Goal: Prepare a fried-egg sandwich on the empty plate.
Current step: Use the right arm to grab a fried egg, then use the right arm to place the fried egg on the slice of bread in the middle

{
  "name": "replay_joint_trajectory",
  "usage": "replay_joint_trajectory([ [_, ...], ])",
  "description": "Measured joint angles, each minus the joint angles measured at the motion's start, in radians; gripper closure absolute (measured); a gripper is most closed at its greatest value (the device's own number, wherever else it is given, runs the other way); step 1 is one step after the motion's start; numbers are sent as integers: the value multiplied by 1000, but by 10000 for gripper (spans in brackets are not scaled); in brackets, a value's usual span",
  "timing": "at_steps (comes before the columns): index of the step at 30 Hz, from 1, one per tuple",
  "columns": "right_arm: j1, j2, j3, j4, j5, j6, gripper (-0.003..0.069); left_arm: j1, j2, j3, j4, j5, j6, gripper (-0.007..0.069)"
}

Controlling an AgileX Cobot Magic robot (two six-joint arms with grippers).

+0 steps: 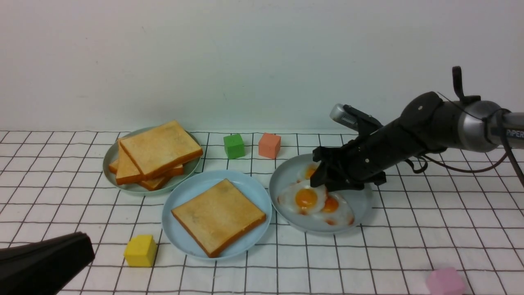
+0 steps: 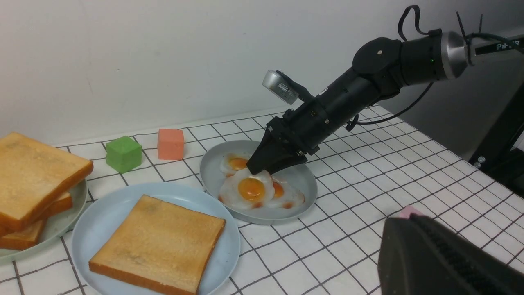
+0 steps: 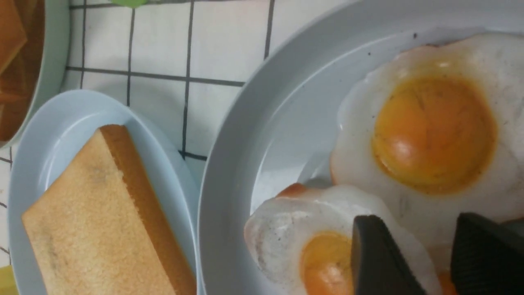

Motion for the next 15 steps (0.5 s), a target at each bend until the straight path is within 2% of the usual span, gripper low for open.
replay_joint_trajectory([
  [3,0,0,0,0,0,0,492,0,0,0,0,0,0,635],
  [4,0,0,0,0,3,0,499,0,0,0,0,0,0,635],
  [5,0,-2,0,4,12,0,552,0,0,0,0,0,0,635],
  [8,0,-14,1,5,16,0,582,0,0,0,0,0,0,635],
  [15,0,-129,4,9,103,0,582,0,0,0,2,21,0,628],
])
